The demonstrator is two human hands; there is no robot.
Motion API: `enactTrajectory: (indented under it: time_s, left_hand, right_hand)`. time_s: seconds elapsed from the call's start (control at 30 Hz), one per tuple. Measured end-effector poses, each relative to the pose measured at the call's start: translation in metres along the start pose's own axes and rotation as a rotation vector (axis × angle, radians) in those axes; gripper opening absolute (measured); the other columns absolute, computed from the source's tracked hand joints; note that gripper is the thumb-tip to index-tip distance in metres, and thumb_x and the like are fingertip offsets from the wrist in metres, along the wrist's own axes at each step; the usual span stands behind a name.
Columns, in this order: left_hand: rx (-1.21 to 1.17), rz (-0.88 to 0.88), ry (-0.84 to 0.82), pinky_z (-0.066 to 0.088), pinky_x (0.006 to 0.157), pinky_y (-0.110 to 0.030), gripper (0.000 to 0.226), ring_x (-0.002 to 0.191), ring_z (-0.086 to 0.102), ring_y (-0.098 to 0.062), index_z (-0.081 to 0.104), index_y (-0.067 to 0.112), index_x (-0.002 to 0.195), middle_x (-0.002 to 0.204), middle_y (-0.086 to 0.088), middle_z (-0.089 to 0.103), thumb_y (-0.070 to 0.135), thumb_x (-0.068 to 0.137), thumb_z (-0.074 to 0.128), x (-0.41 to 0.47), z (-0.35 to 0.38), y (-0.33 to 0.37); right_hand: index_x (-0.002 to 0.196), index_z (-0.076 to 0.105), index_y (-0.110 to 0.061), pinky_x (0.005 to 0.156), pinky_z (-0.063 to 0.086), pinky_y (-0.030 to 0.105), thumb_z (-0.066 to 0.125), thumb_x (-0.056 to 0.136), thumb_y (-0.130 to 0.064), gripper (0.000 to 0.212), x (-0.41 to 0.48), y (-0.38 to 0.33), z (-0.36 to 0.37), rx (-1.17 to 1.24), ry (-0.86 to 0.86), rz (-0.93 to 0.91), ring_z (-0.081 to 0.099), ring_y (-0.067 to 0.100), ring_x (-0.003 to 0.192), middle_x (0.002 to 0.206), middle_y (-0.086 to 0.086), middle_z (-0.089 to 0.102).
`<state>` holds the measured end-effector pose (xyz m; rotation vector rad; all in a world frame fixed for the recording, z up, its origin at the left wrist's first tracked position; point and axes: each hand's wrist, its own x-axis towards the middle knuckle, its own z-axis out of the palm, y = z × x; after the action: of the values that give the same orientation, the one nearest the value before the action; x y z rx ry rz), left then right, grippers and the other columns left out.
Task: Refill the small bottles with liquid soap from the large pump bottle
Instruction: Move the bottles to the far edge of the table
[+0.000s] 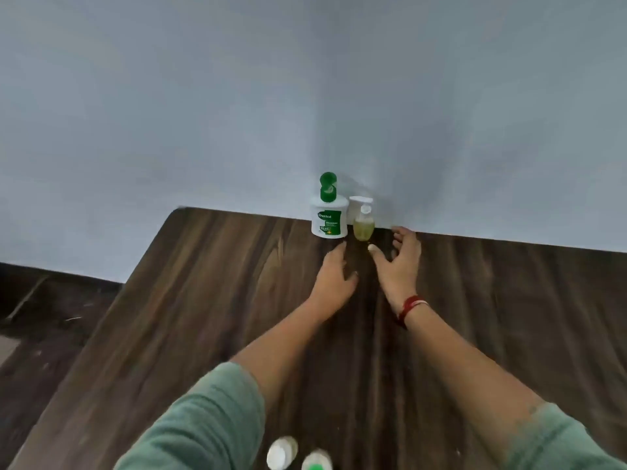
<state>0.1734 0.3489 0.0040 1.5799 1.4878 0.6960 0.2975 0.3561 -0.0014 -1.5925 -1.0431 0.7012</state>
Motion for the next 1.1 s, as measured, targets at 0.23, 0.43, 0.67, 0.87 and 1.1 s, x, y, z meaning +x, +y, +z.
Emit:
enactTrajectory:
  time_s: [0.23, 0.43, 0.67, 0.87, 1.1]
  left_hand:
    - [0.001, 0.008, 0.025, 0.043, 0.105, -0.040, 0.065, 0.122, 0.049, -0.025, 0.033, 0.008, 0.145, 0.137, -0.016, 0.043, 0.005, 0.087, 0.062, -0.076, -0.031, -0.013]
    - [0.086, 0.014, 0.001, 0.037, 0.104, -0.027, 0.058, 0.125, 0.048, -0.027, 0.038, 0.006, 0.141, 0.137, -0.017, 0.046, 0.006, 0.088, 0.061, -0.124, -0.051, -0.013]
    - [0.286, 0.023, -0.231, 0.040, 0.100, -0.027, 0.052, 0.116, 0.054, -0.024, 0.054, 0.006, 0.129, 0.125, -0.015, 0.055, -0.011, 0.080, 0.047, -0.169, -0.072, -0.021]
    - [0.562, 0.042, -0.450, 0.033, 0.094, -0.016, 0.063, 0.124, 0.046, -0.018, 0.060, 0.014, 0.126, 0.131, -0.004, 0.052, -0.018, 0.074, 0.046, -0.191, -0.099, -0.032]
    - [0.692, -0.092, -0.696, 0.043, 0.100, -0.031, 0.080, 0.123, 0.048, -0.026, 0.046, 0.013, 0.138, 0.134, -0.009, 0.048, -0.010, 0.066, 0.074, -0.204, -0.111, -0.062]
  right_hand:
    - [0.110, 0.053, -0.032, 0.091, 0.042, 0.017, 0.055, 0.076, 0.002, 0.049, -0.150, -0.004, -0.057, -0.070, -0.346, -0.225, 0.053, 0.008, 0.101, 0.110, -0.014, 0.048]
    - [0.116, 0.051, -0.043, 0.113, 0.034, 0.028, 0.039, 0.061, 0.006, 0.075, -0.252, 0.041, -0.094, -0.167, -0.699, -0.079, 0.050, 0.005, 0.122, 0.122, -0.012, 0.048]
    - [0.122, 0.033, -0.047, 0.115, 0.028, 0.025, 0.076, 0.066, -0.016, 0.077, -0.289, 0.032, -0.099, -0.273, -0.901, -0.023, 0.039, 0.002, 0.124, 0.131, -0.009, 0.039]
    - [0.129, 0.032, -0.041, 0.116, 0.029, 0.032, 0.087, 0.065, -0.014, 0.089, -0.292, 0.023, -0.076, -0.237, -0.754, 0.026, 0.041, 0.010, 0.128, 0.132, -0.010, 0.037]
    - [0.126, 0.039, -0.038, 0.110, 0.036, 0.032, 0.084, 0.068, -0.014, 0.077, -0.290, 0.016, -0.060, -0.249, -0.717, -0.039, 0.048, 0.010, 0.118, 0.125, -0.006, 0.045]
